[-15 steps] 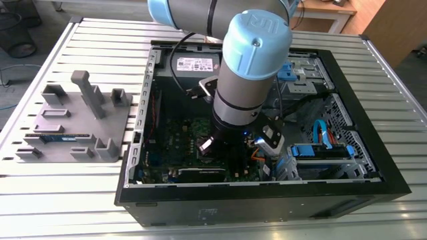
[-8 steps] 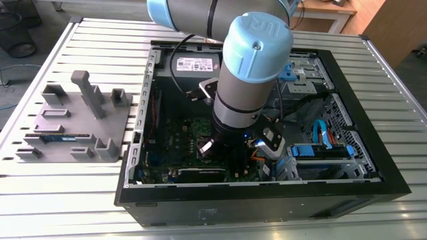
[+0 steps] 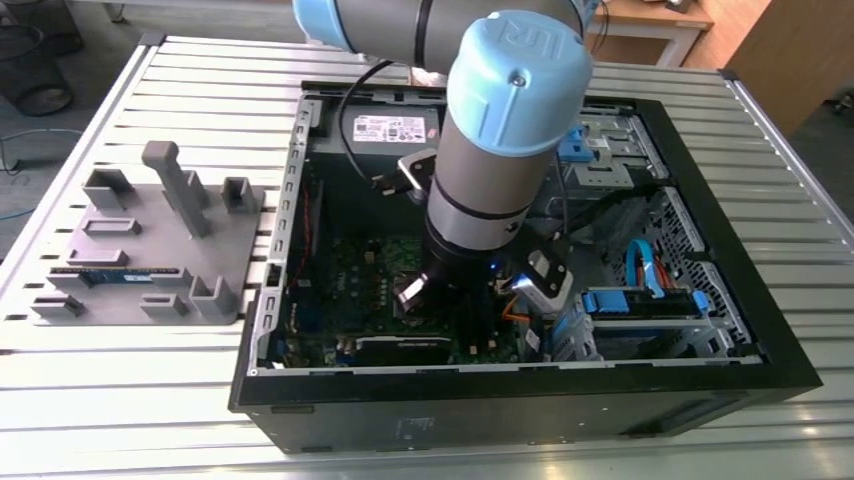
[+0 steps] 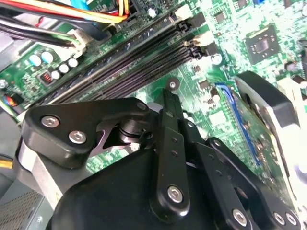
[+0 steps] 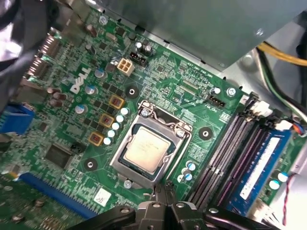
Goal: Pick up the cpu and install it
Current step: 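Install the first cpu locking lever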
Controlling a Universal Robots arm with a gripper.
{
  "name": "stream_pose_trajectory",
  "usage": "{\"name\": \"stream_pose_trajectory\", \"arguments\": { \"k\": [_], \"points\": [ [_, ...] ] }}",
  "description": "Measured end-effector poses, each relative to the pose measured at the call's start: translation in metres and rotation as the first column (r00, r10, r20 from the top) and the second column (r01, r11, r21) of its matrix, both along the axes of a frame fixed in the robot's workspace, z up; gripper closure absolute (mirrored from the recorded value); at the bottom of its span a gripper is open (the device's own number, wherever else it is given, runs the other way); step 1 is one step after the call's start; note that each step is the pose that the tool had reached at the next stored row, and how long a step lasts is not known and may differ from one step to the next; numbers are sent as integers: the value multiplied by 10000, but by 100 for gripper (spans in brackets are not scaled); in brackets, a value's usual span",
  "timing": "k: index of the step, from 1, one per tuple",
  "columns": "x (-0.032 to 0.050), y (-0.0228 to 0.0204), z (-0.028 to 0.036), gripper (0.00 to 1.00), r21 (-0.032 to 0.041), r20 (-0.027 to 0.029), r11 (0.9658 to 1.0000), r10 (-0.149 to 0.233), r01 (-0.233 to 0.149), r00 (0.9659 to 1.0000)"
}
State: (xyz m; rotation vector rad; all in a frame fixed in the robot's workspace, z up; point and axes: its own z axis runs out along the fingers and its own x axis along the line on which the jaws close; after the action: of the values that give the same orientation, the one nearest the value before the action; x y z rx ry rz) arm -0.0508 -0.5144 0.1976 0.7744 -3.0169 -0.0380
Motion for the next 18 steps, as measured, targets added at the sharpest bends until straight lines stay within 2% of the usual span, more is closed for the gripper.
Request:
{"name": "stream_pose_trajectory", "arguments": {
  "k": [3,10,12,18],
  "points": [
    [1,0,73,89,-1,-2,10000,-2,2,10000],
    [-3,6,82,89,-4,-3,10000,-5,5,10000],
    [-26,21,81,89,-2,-2,10000,-11,11,10000],
    [-169,68,81,89,8,24,10000,-25,24,10000]
  ]
}}
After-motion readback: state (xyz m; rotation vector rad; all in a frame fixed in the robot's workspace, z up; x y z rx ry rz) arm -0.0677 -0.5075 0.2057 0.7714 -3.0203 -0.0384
